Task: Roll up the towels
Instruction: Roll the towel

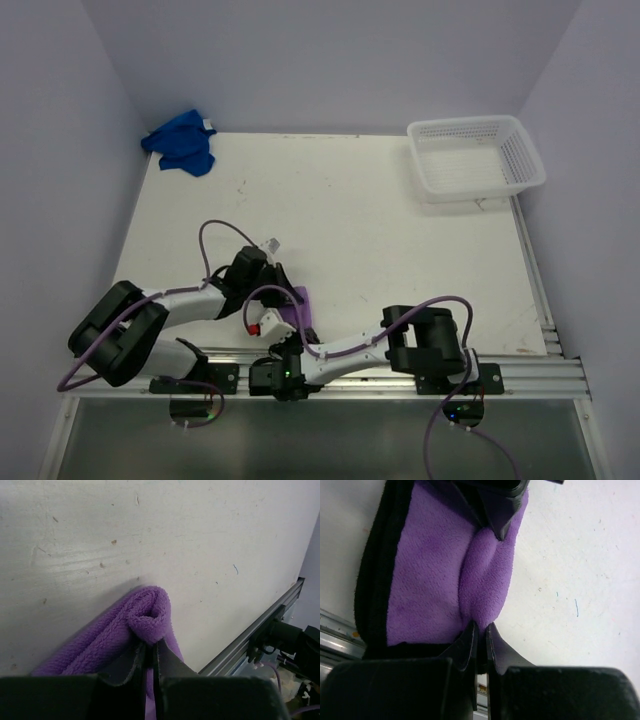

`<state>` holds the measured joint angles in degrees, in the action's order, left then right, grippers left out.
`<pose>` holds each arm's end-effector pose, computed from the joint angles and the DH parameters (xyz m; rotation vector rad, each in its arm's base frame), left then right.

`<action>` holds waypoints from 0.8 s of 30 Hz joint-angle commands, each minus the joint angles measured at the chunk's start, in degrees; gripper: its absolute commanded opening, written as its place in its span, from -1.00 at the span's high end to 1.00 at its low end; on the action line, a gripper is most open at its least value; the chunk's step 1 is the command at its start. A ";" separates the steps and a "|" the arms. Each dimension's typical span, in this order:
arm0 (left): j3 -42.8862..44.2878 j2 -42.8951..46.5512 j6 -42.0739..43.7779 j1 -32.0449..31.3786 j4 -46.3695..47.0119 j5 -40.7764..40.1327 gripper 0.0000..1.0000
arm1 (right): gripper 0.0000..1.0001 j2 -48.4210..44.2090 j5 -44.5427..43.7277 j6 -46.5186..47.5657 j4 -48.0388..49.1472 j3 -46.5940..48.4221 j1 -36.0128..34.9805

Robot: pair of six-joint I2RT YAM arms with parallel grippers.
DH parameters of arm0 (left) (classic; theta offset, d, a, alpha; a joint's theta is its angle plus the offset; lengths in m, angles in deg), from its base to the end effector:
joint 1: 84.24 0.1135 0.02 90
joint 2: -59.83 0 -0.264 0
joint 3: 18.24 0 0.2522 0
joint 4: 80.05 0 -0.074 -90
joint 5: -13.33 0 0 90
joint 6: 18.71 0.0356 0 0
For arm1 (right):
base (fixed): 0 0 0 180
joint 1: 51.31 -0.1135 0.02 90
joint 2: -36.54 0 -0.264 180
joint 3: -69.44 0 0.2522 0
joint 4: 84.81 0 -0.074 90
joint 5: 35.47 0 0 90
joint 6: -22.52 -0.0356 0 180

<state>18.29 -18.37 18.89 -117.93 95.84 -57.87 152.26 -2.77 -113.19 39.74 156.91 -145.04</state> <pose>0.1846 -0.1369 0.1271 -0.2501 2.5936 -1.0354 0.0060 0.3681 0.1393 -0.8163 1.9915 -0.2963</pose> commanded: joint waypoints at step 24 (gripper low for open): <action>-19.51 -4.95 -4.38 5.13 41.06 -1.14 1.00 | 0.09 -23.04 12.72 2.39 14.34 -10.48 -5.24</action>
<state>0.72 -22.37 12.31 -113.49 133.50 -55.66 139.02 5.28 -108.34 43.83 152.12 -150.66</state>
